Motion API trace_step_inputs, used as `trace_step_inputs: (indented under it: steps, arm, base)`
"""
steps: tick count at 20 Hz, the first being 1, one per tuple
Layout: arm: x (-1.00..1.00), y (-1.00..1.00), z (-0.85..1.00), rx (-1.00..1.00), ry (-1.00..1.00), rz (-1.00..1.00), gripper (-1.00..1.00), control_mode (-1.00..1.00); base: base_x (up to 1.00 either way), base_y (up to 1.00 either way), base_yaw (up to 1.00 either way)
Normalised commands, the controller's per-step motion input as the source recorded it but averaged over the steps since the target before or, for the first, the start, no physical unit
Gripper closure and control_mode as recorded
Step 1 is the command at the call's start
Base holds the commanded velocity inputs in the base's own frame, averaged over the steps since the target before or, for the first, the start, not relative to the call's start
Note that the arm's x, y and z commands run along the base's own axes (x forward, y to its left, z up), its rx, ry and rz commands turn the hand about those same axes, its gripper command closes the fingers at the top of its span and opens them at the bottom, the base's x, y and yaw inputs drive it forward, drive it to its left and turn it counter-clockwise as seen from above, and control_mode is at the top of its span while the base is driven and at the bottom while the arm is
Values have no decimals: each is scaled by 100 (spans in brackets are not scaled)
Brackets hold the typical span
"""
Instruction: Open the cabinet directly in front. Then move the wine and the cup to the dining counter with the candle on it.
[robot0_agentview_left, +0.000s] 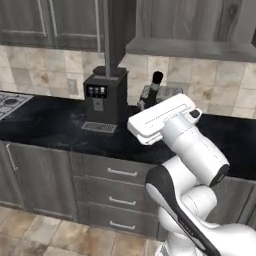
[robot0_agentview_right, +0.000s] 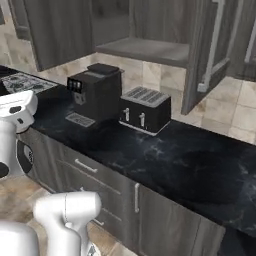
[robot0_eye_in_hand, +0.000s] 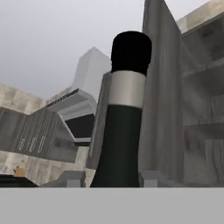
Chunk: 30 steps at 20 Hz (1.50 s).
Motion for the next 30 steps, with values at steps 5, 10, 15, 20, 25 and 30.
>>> trace_step_inputs:
  steps: [5,10,15,20,25,30]
  arm:
    - [0,0,0,0,0,0,100,100]
    - [0,0,0,0,0,0,100,100]
    - [0,0,0,0,0,0,100,100]
    - [0,0,0,0,0,0,100,100]
    - [0,0,0,0,0,0,100,100]
    - [0,0,0,0,0,0,100,100]
  base:
    - [0,41,88]
    - [23,30,82]
    - [73,10,71]
    - [100,0,52]
    - [100,0,30]
    - [100,0,24]
